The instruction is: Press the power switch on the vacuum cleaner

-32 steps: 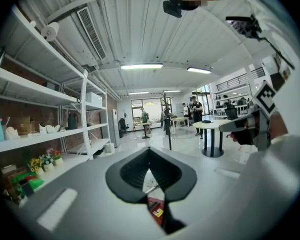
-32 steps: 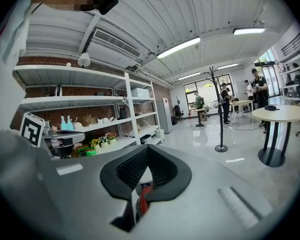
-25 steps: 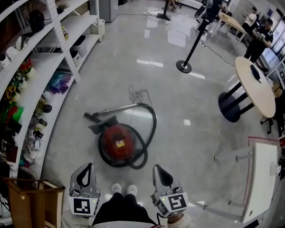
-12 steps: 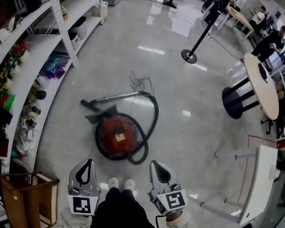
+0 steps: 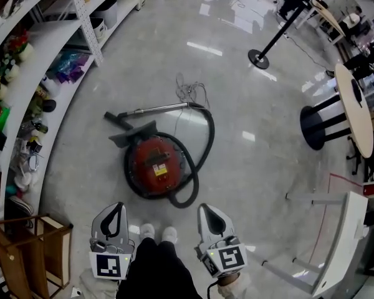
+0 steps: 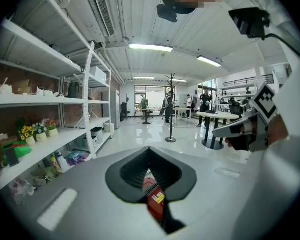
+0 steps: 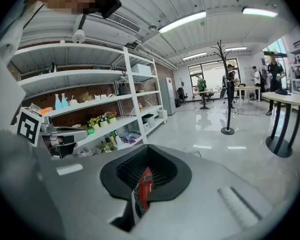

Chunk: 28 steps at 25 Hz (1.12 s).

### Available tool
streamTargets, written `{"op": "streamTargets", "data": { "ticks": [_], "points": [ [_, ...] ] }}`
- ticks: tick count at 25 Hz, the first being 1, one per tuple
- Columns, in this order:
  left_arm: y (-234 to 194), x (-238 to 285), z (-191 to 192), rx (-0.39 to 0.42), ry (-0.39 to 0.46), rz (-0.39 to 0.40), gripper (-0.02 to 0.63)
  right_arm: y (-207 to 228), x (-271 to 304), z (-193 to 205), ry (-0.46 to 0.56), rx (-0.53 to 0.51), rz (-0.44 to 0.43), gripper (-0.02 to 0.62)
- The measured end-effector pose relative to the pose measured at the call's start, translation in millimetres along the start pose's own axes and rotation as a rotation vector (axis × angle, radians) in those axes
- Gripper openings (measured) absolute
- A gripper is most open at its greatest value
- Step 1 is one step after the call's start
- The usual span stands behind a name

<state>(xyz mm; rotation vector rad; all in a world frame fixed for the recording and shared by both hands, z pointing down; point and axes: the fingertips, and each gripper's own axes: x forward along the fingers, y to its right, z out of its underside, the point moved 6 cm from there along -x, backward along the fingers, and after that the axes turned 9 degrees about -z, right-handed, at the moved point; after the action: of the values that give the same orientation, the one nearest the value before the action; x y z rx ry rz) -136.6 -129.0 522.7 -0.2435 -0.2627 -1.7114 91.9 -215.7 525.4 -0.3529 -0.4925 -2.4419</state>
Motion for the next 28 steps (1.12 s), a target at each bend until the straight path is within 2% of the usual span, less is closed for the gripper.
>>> {"op": "streamTargets", "data": {
  "ticks": [13,19,28],
  "points": [
    [-3,15,48,-0.048,-0.064,0.002,0.0,22,57,50,-0.095,0.002,0.005,0.0],
    [-5,21,67,-0.041,-0.103,0.005,0.0,32,83,72,-0.161,-0.012,-0.015,0.0],
    [-4,40,75,-0.067,-0.108,0.003,0.0,43,114,107,-0.236,0.014,-0.029,0.0]
  ]
}}
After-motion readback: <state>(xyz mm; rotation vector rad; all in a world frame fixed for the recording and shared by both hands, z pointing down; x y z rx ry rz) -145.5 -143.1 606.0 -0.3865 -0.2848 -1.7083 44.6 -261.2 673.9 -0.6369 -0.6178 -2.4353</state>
